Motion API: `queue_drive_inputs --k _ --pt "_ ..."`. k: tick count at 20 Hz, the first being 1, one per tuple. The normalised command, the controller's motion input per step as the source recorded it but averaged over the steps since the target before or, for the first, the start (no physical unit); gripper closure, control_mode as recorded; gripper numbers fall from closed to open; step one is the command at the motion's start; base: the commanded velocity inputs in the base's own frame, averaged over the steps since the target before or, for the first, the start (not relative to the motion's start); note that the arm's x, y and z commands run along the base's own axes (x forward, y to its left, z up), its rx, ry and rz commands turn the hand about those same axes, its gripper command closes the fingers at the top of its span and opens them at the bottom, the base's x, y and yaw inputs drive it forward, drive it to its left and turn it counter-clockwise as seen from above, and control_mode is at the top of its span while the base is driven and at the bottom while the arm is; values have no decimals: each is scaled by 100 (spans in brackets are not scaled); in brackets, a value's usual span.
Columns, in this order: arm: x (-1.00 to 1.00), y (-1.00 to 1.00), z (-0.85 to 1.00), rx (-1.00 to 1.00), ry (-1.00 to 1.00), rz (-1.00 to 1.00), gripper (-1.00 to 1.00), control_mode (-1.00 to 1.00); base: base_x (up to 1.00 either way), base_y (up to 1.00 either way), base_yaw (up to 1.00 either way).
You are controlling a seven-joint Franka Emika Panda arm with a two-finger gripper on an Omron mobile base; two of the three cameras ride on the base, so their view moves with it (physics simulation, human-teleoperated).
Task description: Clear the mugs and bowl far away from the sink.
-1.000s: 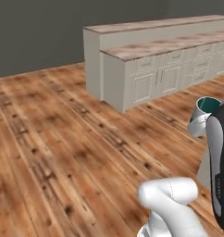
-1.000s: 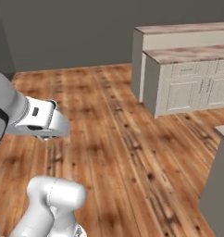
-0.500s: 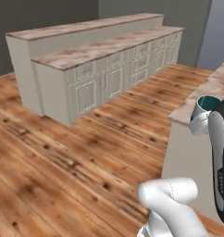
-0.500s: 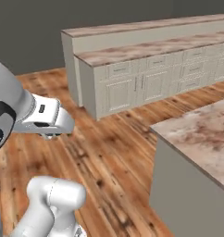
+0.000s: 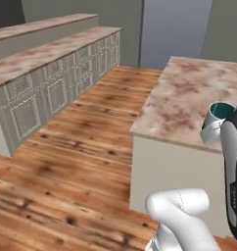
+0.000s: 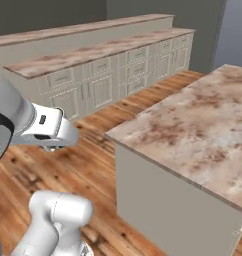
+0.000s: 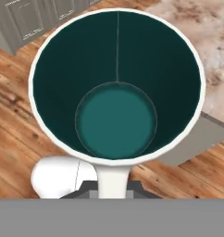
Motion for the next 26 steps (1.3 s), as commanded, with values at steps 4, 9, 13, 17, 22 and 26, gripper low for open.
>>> queue_drive_inputs --k 4,9,13,17,22,26 --pt "0 0 0 0 0 0 100 100 70 0 -28" --pt "0 0 0 0 0 0 100 100 96 0 -27" --pt "0 0 0 0 0 0 100 100 93 0 -22" --pt "0 0 0 0 0 0 100 100 93 0 -27" --pt "0 0 0 0 0 0 100 100 75 0 -28" --pt "0 0 0 0 0 0 100 100 75 0 -26"
